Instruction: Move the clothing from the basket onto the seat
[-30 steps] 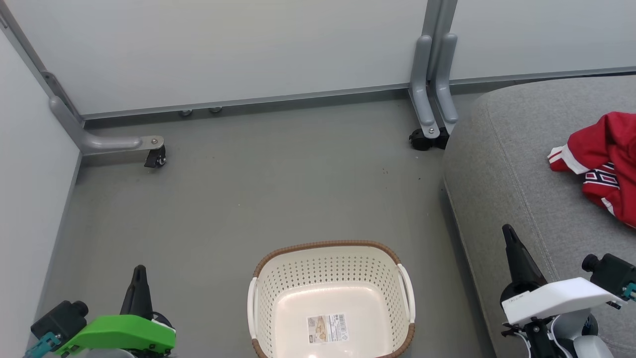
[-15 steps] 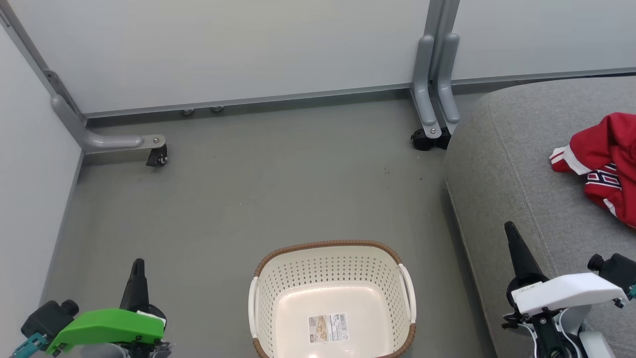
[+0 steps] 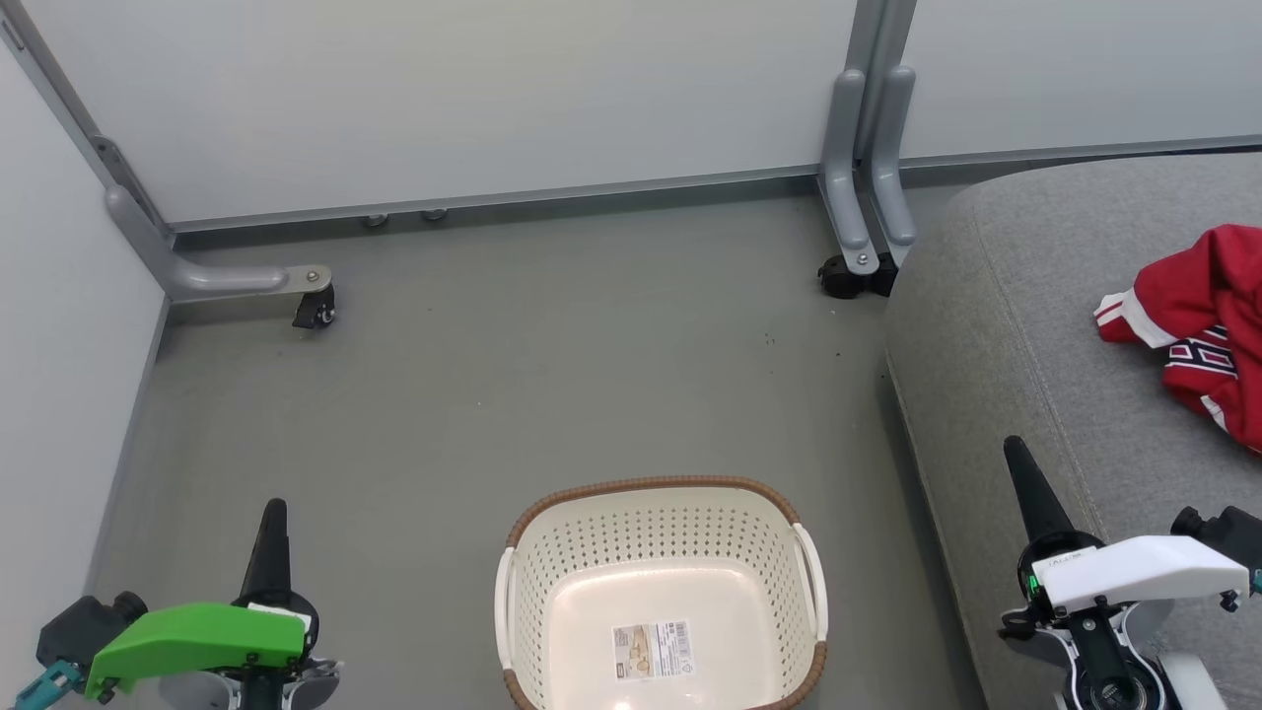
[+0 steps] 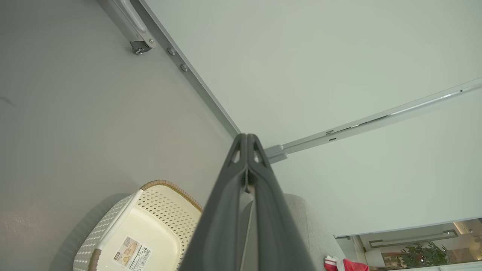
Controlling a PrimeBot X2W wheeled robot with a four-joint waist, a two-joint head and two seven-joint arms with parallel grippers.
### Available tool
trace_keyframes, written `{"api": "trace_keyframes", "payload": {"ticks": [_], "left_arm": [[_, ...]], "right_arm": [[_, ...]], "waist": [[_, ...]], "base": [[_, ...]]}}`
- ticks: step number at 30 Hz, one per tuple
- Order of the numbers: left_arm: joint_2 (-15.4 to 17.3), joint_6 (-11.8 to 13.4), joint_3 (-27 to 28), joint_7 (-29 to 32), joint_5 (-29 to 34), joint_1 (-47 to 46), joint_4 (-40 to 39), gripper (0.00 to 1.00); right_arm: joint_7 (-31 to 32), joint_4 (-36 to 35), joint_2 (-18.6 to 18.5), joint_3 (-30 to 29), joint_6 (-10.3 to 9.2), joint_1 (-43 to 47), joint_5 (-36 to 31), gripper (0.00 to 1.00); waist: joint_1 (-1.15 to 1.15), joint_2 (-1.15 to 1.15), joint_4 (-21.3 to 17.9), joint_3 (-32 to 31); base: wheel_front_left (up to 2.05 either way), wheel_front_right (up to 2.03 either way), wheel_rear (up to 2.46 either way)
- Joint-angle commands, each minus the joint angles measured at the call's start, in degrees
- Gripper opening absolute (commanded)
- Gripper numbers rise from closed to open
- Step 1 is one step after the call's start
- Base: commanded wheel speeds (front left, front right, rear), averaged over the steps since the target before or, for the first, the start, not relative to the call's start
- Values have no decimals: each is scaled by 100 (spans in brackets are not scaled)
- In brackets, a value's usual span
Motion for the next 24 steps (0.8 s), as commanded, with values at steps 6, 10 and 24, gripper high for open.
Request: {"api": "trace_keyframes", "payload": {"ticks": [6,10,24], "left_arm": [[-22,-110,106,101,-415,-182,-63,0],[-41,-142,138,157,-623,-196,-69,0],[-105,-251,264,340,-1281,-259,-80,0]], "right_arm": [[74,58,-33,-54,2,-179,460,0],[96,106,-31,-72,2,-202,678,0],[201,256,-20,-142,2,-291,1383,0]], "waist": [[0,0,12,2],[0,0,19,3],[0,0,43,7]], "base": [[0,0,0],[0,0,0],[0,0,0]]}}
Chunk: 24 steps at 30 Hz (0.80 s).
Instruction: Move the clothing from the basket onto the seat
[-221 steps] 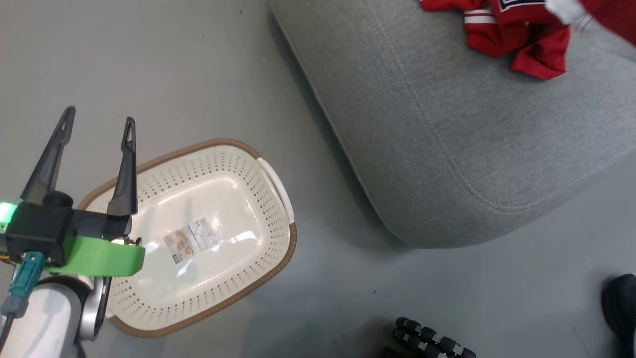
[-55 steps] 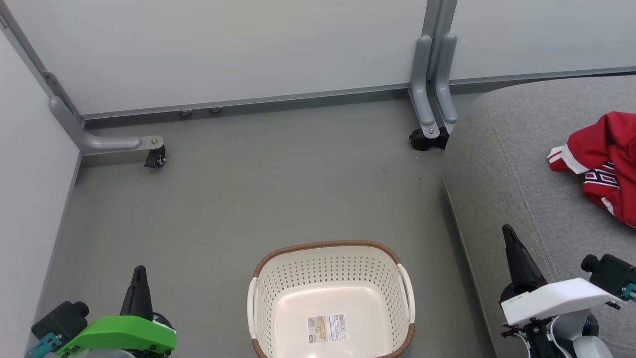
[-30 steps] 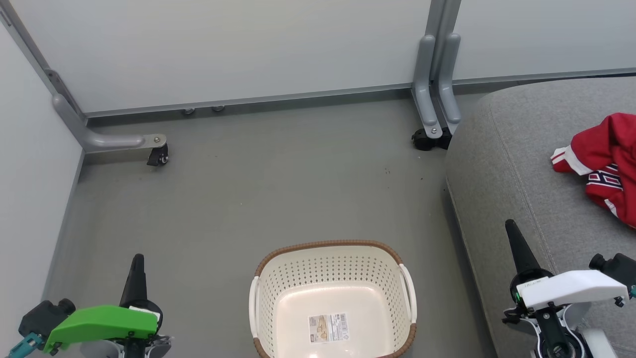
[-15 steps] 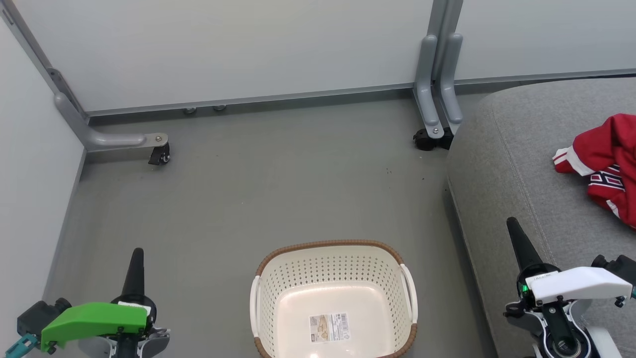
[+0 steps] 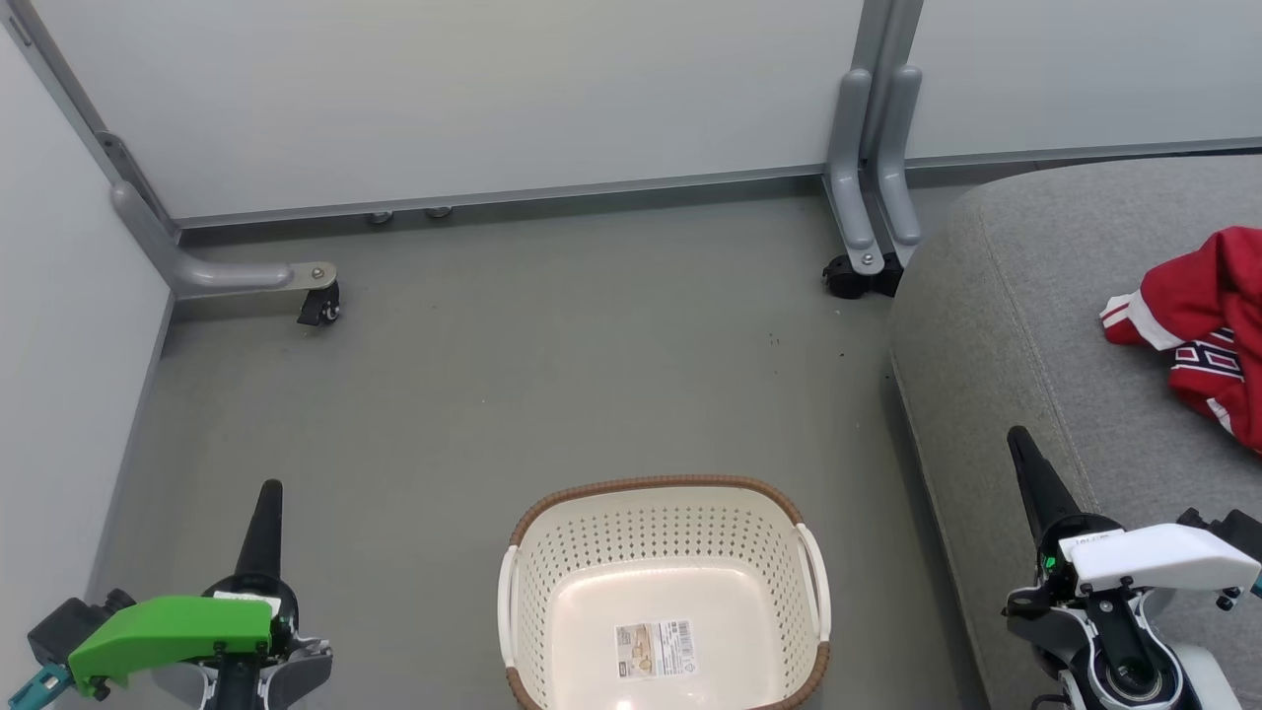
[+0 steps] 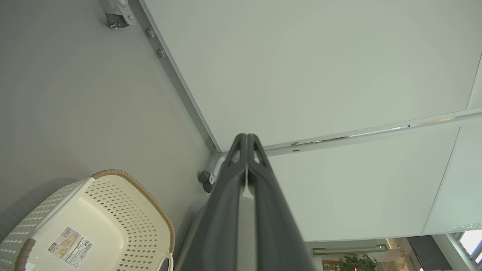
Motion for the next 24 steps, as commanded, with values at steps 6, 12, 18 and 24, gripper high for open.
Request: {"api": "trace_keyframes", "payload": {"ticks": [6,12,18,24], "left_arm": [[-40,-93,90,101,-355,-152,-52,0],[-56,-130,132,167,-618,-183,-56,0],[-77,-164,179,236,-852,-188,-55,0],[-99,-202,223,294,-1069,-220,-59,0]], "right_arm": [[67,62,-15,-50,2,-126,376,0],[110,120,-9,-80,2,-156,642,0],[147,178,-2,-106,2,-177,890,0],[177,229,5,-133,2,-225,1130,0]], "waist": [[0,0,12,2],[0,0,22,4],[0,0,33,6],[0,0,43,7]], "base": [[0,0,0],[0,0,0],[0,0,0],[0,0,0]]}}
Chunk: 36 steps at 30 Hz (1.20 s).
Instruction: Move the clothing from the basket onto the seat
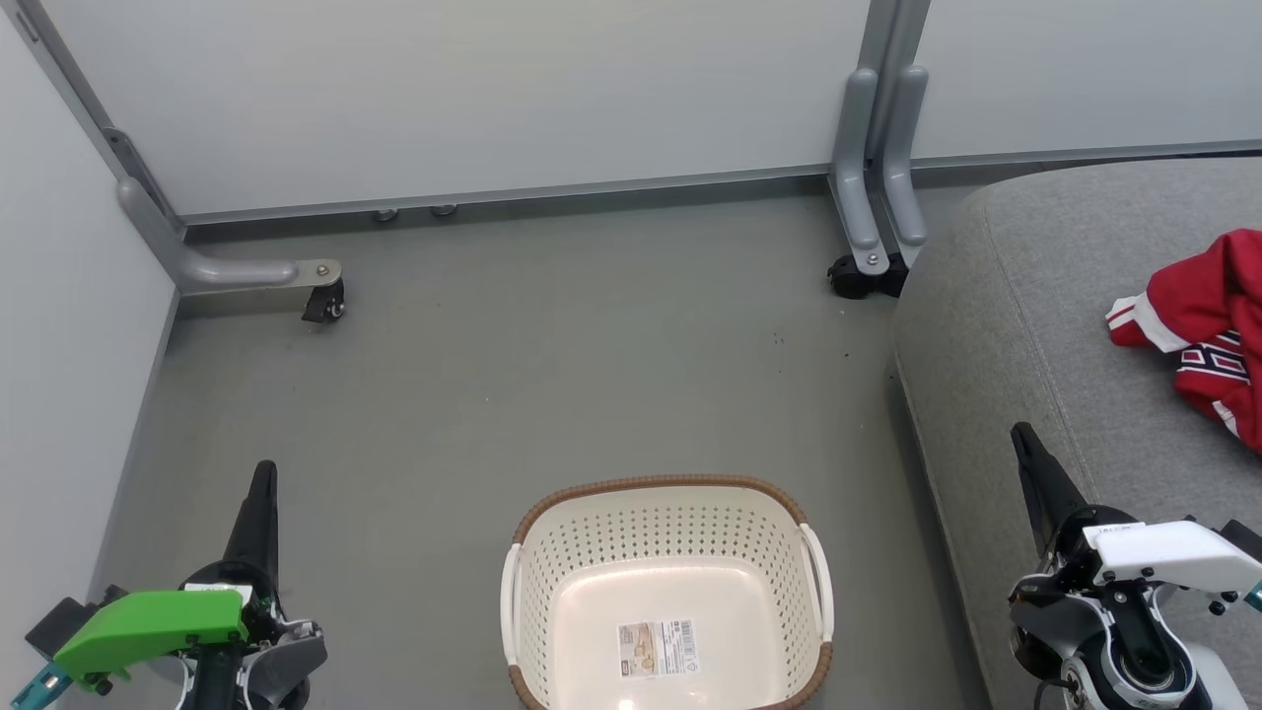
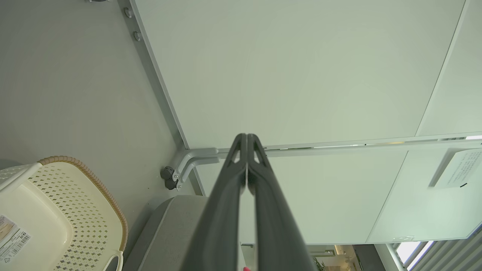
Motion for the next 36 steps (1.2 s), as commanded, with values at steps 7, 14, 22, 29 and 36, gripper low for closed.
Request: {"api": "trace_keyframes", "payload": {"ticks": [7,14,22,29,36], "left_arm": [[-34,-77,80,86,-338,-124,-25,0],[-35,-77,81,101,-344,-115,-24,0],[-35,-77,79,101,-345,-115,-24,0],[-35,-77,79,101,-344,-115,-24,0],[-35,-77,79,100,-344,-115,-24,0]], "right_arm": [[61,80,4,-49,2,-123,359,0],[79,84,16,-65,2,-111,360,0],[99,86,28,-83,2,-113,339,0],[104,87,38,-97,2,-115,325,0],[105,88,48,-110,2,-116,307,0]], "waist": [[0,0,13,2],[0,0,16,3],[0,0,16,3],[0,0,16,3],[0,0,16,3]], "base": [[0,0,0],[0,0,0],[0,0,0],[0,0,0],[0,0,0]]}}
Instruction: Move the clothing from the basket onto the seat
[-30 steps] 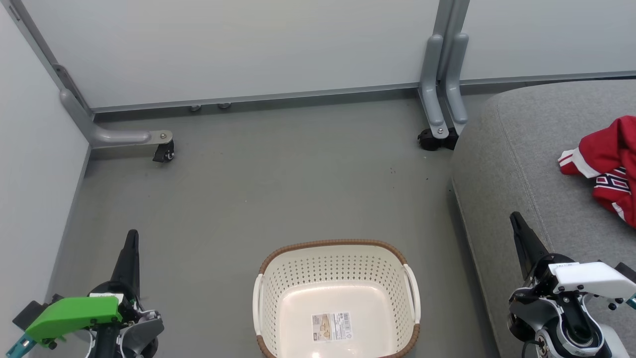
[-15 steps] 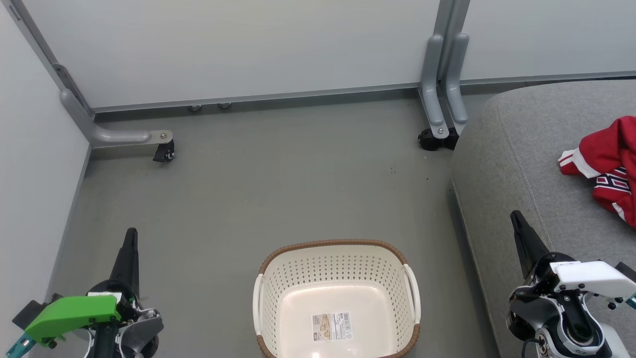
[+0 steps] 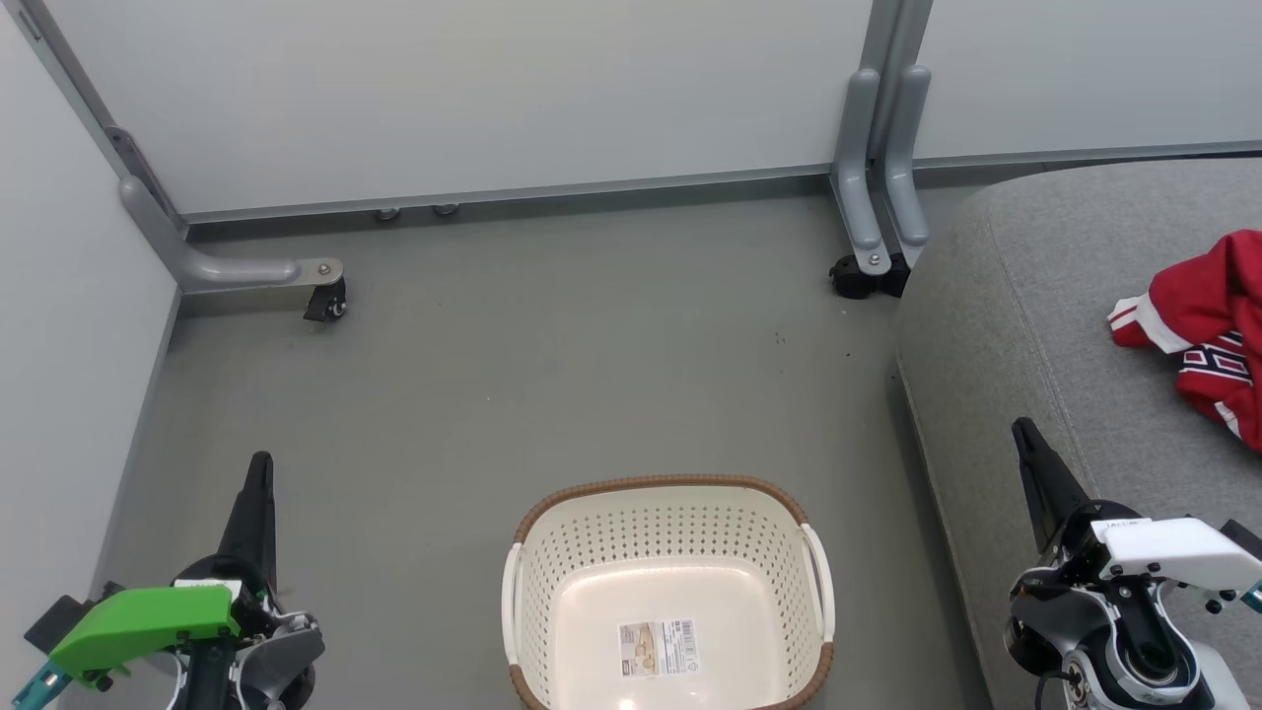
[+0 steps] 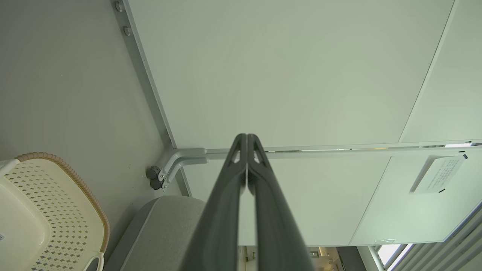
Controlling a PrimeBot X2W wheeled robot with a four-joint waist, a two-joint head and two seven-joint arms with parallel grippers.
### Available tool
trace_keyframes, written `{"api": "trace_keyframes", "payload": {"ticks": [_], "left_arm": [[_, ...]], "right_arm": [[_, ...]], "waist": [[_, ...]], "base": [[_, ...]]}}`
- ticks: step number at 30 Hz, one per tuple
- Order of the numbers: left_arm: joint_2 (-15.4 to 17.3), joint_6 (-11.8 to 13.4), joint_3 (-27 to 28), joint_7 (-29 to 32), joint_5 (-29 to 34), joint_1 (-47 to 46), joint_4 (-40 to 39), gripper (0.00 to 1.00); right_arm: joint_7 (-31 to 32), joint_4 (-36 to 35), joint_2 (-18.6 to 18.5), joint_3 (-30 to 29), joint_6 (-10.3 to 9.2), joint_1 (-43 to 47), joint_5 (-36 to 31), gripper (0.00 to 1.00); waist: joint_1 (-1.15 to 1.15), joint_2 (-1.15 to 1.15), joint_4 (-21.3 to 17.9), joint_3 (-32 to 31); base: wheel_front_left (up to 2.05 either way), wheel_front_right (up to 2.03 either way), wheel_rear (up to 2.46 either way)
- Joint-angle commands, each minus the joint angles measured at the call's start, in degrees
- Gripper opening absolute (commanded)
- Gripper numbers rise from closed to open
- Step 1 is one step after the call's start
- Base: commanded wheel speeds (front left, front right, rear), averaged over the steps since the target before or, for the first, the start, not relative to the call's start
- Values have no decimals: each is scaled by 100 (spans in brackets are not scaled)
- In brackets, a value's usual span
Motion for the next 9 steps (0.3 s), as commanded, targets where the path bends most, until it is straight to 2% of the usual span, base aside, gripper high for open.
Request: {"api": "trace_keyframes", "payload": {"ticks": [1,9], "left_arm": [[-5,-16,11,21,-14,-61,-9,0],[-5,-16,11,21,-14,-61,-10,0]], "right_arm": [[4,14,8,-19,2,-39,-28,0],[22,15,17,-34,2,-40,-40,0]], "waist": [[0,0,0,0],[0,0,0,0]], "base": [[0,0,0],[0,0,0]]}}
